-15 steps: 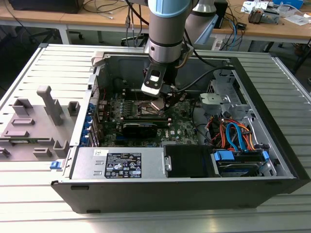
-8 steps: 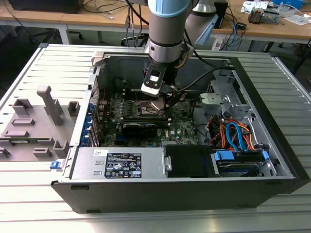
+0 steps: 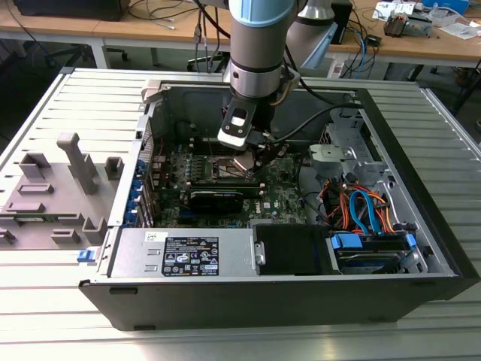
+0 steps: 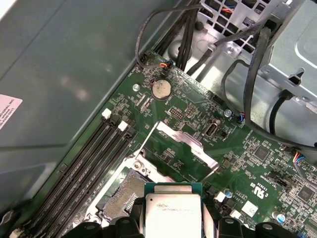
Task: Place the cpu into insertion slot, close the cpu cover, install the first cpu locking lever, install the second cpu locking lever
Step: 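Place the cpu into insertion slot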
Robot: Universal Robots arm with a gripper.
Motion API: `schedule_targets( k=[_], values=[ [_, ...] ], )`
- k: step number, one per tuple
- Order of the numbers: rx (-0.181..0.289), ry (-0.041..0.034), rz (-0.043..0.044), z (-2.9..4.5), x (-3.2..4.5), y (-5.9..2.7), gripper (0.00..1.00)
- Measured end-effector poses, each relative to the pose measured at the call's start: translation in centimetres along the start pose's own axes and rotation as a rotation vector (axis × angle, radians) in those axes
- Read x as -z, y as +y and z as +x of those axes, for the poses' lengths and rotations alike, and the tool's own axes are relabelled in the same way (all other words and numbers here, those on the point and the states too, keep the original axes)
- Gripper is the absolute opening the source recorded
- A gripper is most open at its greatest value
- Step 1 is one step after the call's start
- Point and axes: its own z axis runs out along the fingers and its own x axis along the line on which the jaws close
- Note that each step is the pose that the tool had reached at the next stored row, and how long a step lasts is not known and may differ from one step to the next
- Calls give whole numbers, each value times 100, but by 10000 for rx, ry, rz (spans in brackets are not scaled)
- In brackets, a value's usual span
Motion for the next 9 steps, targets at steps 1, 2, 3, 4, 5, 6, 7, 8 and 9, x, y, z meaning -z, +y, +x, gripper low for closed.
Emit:
schedule_targets(
  k=[1,2,3,4,5,6,7,8,9],
  values=[
    [-23,-2,0,0,0,0,55],
    [-56,-4,-1,0,0,0,55],
    [-70,-4,-1,0,0,0,55],
    [-89,-6,-1,0,0,0,55],
    [-105,-7,-1,0,0,0,55],
    [-119,-7,-1,0,0,0,55],
    [-137,-8,-2,0,0,0,55],
    [-152,-9,-2,0,0,0,55],
    [-170,-10,-2,0,0,0,55]
  ],
)
